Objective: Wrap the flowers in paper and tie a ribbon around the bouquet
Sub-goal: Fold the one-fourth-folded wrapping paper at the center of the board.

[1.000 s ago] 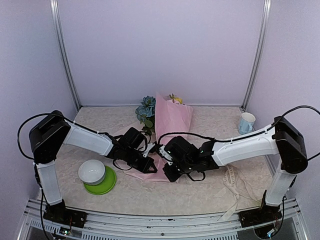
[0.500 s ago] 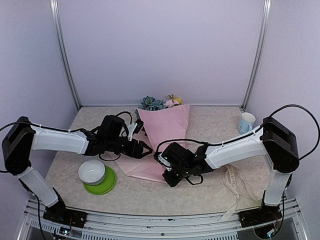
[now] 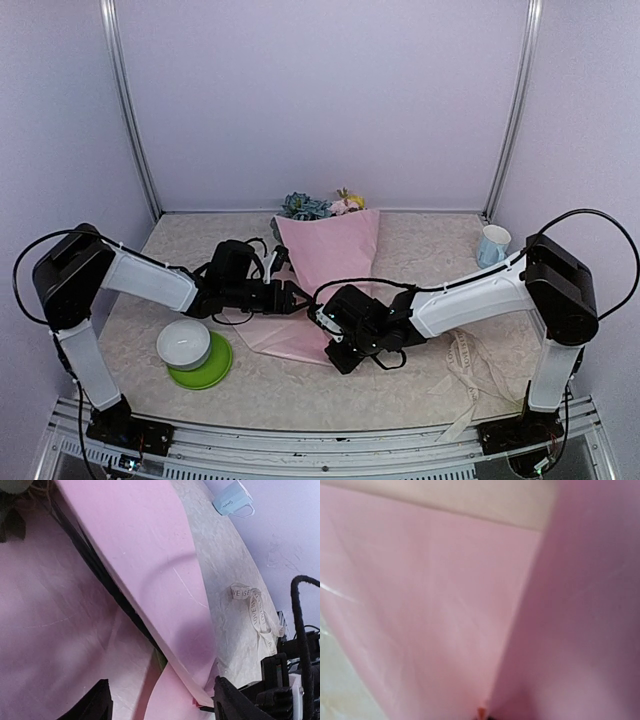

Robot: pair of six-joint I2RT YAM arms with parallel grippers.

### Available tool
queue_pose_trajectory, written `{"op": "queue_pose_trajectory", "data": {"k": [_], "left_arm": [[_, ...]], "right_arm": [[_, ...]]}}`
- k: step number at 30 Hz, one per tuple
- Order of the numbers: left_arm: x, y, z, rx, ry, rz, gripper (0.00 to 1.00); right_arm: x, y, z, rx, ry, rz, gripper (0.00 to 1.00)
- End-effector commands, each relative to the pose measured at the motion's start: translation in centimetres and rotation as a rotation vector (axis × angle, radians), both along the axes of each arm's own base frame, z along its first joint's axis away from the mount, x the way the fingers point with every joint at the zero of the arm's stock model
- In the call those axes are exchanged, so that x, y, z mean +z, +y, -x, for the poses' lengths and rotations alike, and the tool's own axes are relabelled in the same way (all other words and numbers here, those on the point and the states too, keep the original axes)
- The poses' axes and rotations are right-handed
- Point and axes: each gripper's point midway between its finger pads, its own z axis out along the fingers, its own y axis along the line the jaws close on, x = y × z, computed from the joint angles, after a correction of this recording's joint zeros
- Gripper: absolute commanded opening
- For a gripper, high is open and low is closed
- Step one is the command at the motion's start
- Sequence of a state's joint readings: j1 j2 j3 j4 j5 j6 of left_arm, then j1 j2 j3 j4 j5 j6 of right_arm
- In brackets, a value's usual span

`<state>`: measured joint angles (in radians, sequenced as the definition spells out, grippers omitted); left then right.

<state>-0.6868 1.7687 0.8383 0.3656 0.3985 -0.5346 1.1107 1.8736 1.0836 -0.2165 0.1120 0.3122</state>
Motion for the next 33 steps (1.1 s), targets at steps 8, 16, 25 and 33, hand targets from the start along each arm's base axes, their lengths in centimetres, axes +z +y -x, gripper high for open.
{"op": "queue_pose_trajectory", "data": {"k": [8, 16, 25, 33], "left_arm": [[2.7, -2.3, -1.6, -0.033, -0.017, 0.13, 0.37], [1.4, -1.3, -2.3, 0.014, -0.033, 0.041, 0.0], [-3.2, 2.2, -3.1, 0.084, 0.007, -0.063, 0.0], [-5.5, 2.9, -2.2, 0.083, 0.067, -0.038, 0.0]], "right_arm": [[-1.3, -0.3, 1.4, 0.043, 0.024, 0.053, 0.0], [-1.0, 0.0, 1.4, 0.051, 0.016, 0.058, 0.09], [6.9, 1.9, 1.8, 0.089, -0.016, -0.102, 0.54], [8.6, -4.4, -1.0, -0.116, 0.153, -0.323, 0.77]]}}
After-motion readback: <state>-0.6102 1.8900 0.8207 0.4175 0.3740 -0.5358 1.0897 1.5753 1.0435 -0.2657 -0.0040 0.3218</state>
